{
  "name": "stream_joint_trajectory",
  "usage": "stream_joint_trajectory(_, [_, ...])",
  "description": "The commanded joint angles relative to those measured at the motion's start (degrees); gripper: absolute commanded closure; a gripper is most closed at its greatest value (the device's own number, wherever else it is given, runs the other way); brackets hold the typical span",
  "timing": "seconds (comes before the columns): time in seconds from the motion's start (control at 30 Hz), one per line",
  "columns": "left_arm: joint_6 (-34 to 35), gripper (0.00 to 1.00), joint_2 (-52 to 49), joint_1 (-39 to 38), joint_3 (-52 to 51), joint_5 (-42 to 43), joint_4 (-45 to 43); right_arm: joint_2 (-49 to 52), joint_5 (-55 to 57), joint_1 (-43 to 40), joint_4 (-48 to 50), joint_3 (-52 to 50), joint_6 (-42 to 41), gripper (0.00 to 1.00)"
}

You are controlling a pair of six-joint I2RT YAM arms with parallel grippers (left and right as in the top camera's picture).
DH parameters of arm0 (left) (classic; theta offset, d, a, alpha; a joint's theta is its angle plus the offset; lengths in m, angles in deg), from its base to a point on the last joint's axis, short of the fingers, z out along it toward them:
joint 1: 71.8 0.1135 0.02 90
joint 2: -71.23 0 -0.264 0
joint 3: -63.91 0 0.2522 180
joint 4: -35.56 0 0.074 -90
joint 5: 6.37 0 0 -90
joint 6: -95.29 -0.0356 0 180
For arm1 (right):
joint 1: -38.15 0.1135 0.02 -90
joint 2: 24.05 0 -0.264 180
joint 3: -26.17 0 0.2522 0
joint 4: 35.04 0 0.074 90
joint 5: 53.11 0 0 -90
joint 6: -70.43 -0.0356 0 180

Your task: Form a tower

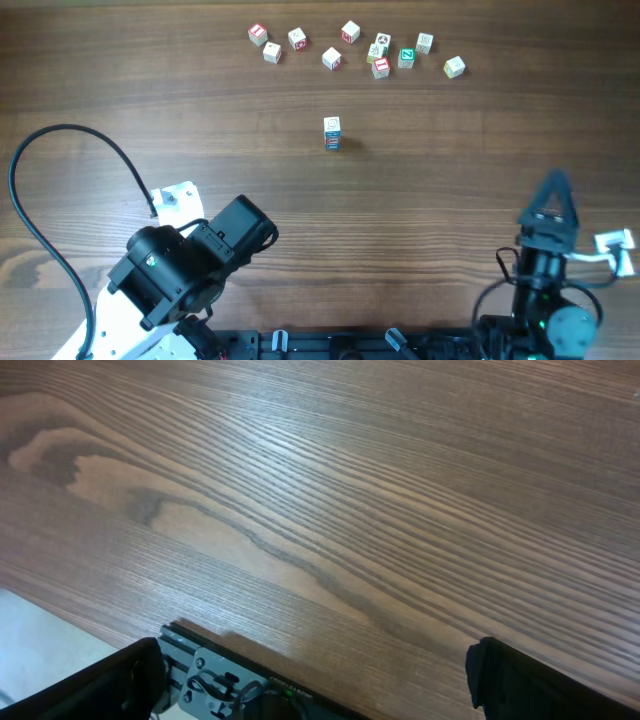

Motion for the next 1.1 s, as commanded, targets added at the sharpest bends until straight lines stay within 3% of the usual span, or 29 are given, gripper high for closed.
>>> stream_joint_trajectory(0.0, [1.1, 0.0, 0.3, 0.0, 0.1, -0.4, 0.1, -0.6, -2.1, -0.1, 0.8, -4.9, 15.0, 0.0])
stream_joint_trajectory(0.17, [1.2, 0.0, 0.3, 0.0, 0.1, -0.4, 0.1, -0.6, -1.7, -0.1, -4.2, -6.8, 19.4, 0.0])
stream_joint_trajectory(0.23, [1.1, 0.0, 0.3, 0.0, 0.1, -0.4, 0.1, -0.6, 1.0, -0.1, -11.1, -6.8, 22.2, 0.0])
stream_joint_trajectory(0.27, [1.1, 0.0, 0.3, 0.0, 0.1, -0.4, 0.1, -0.6, 0.1, -0.1, -12.7, -6.8, 27.1, 0.0])
stream_joint_trajectory(0.53, [1.1, 0.0, 0.3, 0.0, 0.1, -0.4, 0.1, -0.6, -2.7, 0.0, -12.9, -6.8, 44.2, 0.0])
stream_joint_trajectory(1.07, [1.1, 0.0, 0.3, 0.0, 0.1, -0.4, 0.1, -0.5, -2.7, -0.3, -12.9, -6.8, 43.8, 0.0])
